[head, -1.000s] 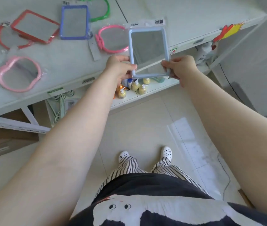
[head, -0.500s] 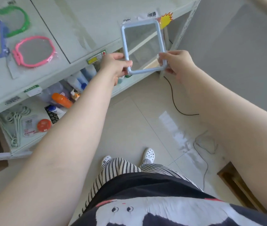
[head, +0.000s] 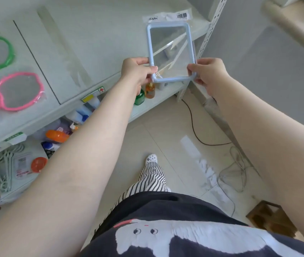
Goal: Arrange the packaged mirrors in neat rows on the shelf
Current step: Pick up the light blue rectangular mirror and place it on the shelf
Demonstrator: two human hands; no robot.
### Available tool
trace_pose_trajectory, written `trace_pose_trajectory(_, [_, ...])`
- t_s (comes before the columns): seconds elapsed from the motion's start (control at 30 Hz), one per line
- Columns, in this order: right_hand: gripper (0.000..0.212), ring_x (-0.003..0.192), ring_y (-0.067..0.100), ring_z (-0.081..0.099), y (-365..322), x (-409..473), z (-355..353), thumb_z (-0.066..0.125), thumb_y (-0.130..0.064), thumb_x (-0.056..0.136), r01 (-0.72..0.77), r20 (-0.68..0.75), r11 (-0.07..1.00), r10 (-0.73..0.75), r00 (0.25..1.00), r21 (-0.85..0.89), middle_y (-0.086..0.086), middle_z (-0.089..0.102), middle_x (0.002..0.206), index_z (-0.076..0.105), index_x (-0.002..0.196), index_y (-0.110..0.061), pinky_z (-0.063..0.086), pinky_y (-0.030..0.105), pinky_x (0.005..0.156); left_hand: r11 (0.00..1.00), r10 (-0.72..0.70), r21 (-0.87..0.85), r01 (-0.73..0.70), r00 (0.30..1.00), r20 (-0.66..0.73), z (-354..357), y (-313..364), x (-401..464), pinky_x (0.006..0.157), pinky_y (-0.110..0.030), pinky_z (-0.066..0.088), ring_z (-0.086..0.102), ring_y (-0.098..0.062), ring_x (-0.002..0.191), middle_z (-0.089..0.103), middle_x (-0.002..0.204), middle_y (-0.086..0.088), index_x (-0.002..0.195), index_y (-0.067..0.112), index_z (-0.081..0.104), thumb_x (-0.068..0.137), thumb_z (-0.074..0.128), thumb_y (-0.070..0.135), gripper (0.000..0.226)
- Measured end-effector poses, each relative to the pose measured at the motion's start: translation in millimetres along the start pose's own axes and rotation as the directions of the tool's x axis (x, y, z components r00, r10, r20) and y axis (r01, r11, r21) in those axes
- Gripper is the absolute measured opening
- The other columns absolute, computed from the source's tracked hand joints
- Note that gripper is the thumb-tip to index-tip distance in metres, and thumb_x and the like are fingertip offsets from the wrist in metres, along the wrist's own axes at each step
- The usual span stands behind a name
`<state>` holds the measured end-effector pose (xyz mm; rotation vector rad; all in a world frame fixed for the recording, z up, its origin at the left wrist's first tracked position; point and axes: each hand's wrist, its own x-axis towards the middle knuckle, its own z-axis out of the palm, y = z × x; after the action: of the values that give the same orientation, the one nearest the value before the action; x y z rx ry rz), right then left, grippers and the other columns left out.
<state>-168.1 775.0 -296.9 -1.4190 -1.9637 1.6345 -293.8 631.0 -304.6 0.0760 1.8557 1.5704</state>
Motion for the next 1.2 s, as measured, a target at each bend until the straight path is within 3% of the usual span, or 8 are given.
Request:
trace_pose_trajectory(0.1, [0.002,0.067,0.013,0.058,-20,28,-5,0.071,-0.008,0.078,0.003,-0.042,1.000,-0.003,0.999,0.009,-0.004,0.061,0.078,0.070,0.079,-0.010,0.057,0.022,0.072,1.000,0.028,0.005,-0.028,1.000,0.005,12,19,29,0.078,-0.032,0.061,0.071,-0.020,0.078,0.070,0.085,-0.006,0.105,0.011,0.065,0.076,0.074,-0.001,0.033])
trace_pose_trajectory(0.23, [0.012,0.066,0.012,0.058,-35,63,-7,0.071,-0.010,0.079,0.010,-0.059,0.998,-0.007,0.998,0.055,-0.003,0.062,0.075,0.065,0.068,-0.013,0.059,0.023,0.069,0.999,0.030,-0.016,-0.030,1.000,0.008,23,39,54,0.066,-0.023,0.060,0.071,-0.020,0.079,0.070,0.088,-0.008,0.107,0.010,0.064,0.078,0.072,-0.001,0.033])
trace_pose_trajectory(0.37, [0.009,0.055,0.006,0.060,-46,94,-7,0.069,-0.016,0.083,0.002,-0.028,0.993,0.001,1.000,0.116,0.001,0.068,0.078,0.069,0.089,-0.009,0.055,0.017,0.061,0.998,0.027,-0.052,-0.028,0.999,-0.022,32,50,77,0.058,-0.019,0.057,0.068,-0.017,0.072,0.068,0.090,-0.009,0.116,0.003,0.063,0.079,0.070,-0.003,0.038])
trace_pose_trajectory(0.47, [0.002,0.041,0.005,0.054,-57,118,-9,0.066,-0.006,0.082,0.012,0.016,0.998,-0.014,1.000,0.068,0.002,0.061,0.068,0.068,0.083,-0.006,0.055,0.019,0.060,0.996,0.024,-0.080,-0.030,0.997,-0.075,40,55,96,0.057,-0.018,0.057,0.067,-0.016,0.072,0.067,0.089,-0.011,0.116,0.001,0.063,0.078,0.070,-0.005,0.039])
trace_pose_trajectory(0.73, [0.014,0.051,0.011,0.044,-87,194,-30,0.066,-0.003,0.080,0.104,0.148,0.995,-0.103,0.984,0.005,0.003,0.054,0.063,0.065,0.070,-0.011,0.047,0.015,0.051,0.985,0.003,-0.166,-0.041,0.975,-0.222,83,72,137,0.064,-0.021,0.059,0.067,-0.015,0.068,0.067,0.078,-0.006,0.115,0.001,0.063,0.077,0.072,-0.003,0.038])
trace_pose_trajectory(0.97, [0.006,0.060,0.014,0.049,-102,250,-31,0.069,-0.003,0.079,0.126,0.261,0.992,-0.117,0.958,-0.019,0.009,0.061,0.078,0.067,0.080,-0.009,0.055,0.022,0.068,0.967,-0.013,-0.241,-0.076,0.938,-0.347,106,80,159,0.065,-0.023,0.059,0.066,-0.021,0.072,0.067,0.084,-0.012,0.115,-0.003,0.061,0.077,0.071,-0.006,0.040])
trace_pose_trajectory(1.1, [0.020,0.061,0.015,0.051,-114,276,-14,0.072,-0.005,0.078,0.118,0.303,0.993,-0.111,0.946,-0.006,0.011,0.064,0.083,0.069,0.097,-0.006,0.058,0.023,0.065,0.971,-0.025,-0.228,-0.072,0.918,-0.397,98,92,175,0.059,-0.019,0.057,0.066,-0.024,0.081,0.067,0.096,-0.016,0.114,-0.001,0.062,0.076,0.072,-0.005,0.040])
trace_pose_trajectory(1.2, [0.017,0.056,0.012,0.051,-125,295,0,0.071,-0.005,0.077,0.119,0.318,0.993,-0.108,0.942,-0.015,0.011,0.064,0.085,0.068,0.093,-0.009,0.056,0.019,0.057,0.968,-0.040,-0.241,-0.068,0.908,-0.417,90,100,194,0.057,-0.018,0.056,0.066,-0.024,0.078,0.067,0.098,-0.017,0.115,0.000,0.061,0.076,0.072,-0.004,0.041])
